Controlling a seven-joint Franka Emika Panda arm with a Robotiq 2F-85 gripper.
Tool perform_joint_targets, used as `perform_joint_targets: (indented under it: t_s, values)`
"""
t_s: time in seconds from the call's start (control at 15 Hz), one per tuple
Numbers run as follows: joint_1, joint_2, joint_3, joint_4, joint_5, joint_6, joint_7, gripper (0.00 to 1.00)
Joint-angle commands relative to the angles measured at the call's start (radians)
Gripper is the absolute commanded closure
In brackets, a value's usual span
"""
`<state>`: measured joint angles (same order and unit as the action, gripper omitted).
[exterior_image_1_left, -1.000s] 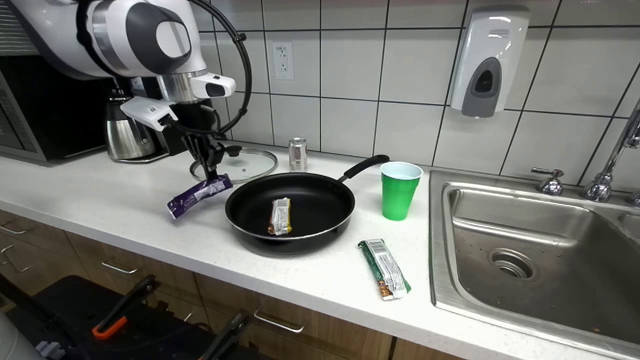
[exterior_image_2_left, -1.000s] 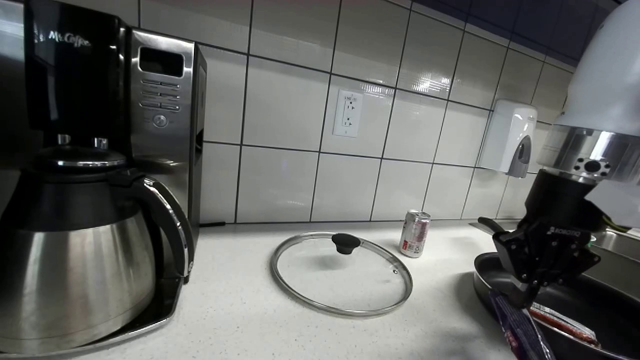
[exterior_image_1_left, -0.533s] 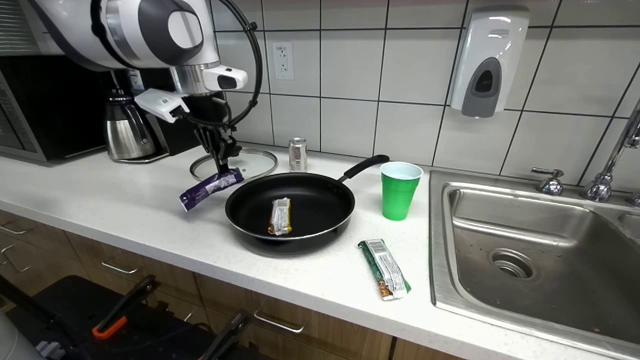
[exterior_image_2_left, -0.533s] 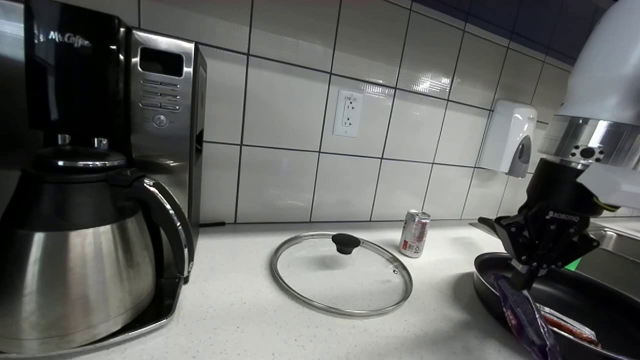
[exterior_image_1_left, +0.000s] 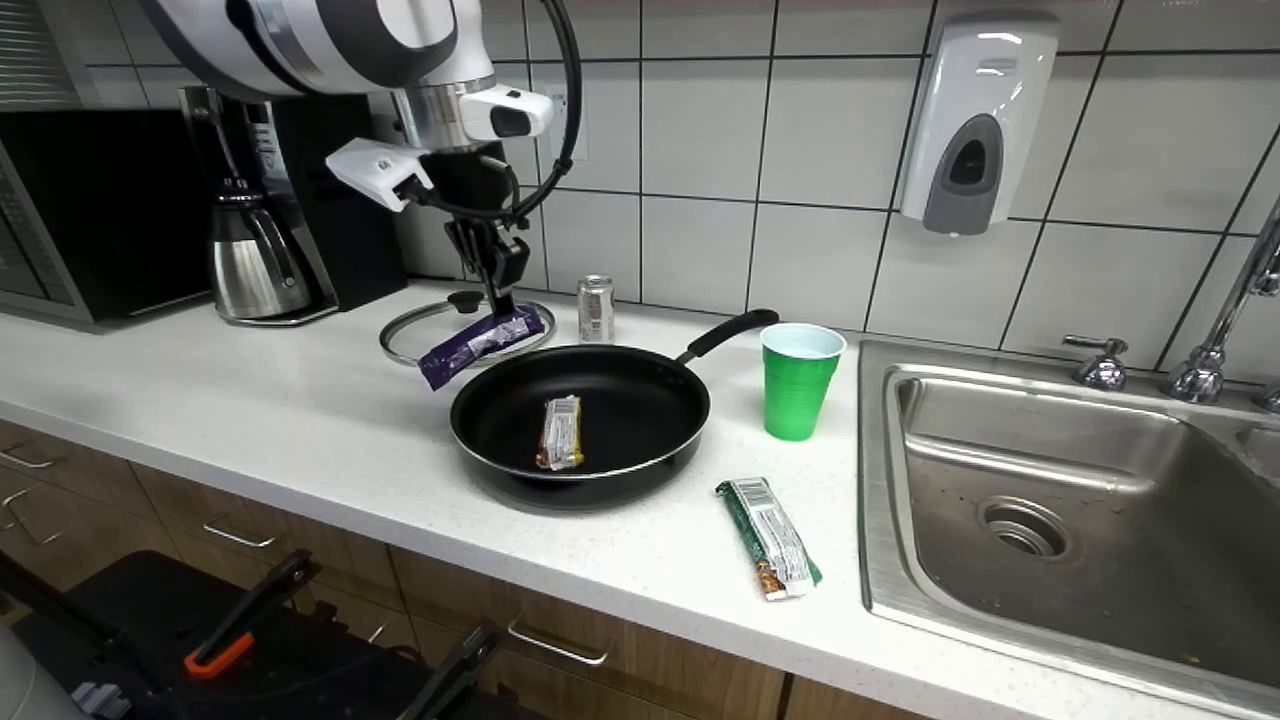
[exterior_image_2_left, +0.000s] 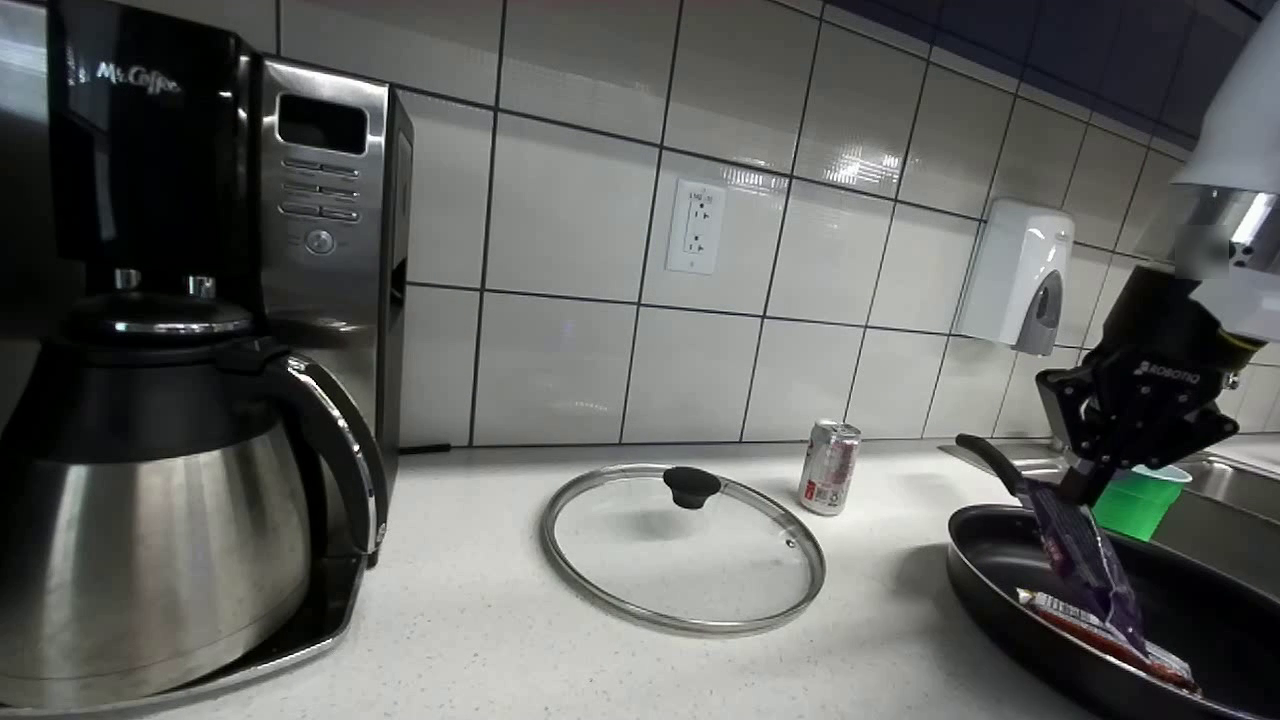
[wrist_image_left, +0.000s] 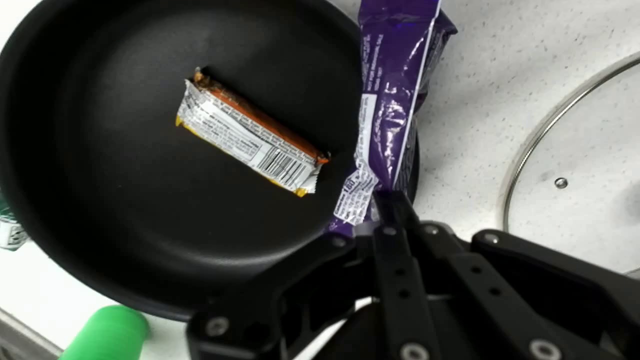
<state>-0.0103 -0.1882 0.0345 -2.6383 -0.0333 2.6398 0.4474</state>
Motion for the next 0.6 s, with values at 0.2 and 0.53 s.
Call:
perform_joint_targets:
  t_s: [0.2, 0.53]
  values:
    - [-0.098, -0.059, -0.071, 0.002, -0.013, -0.065, -0.109, 1.00]
    - [-0.146, -0.029, -0.137, 0.013, -0.004, -0.055, -0.199, 1.00]
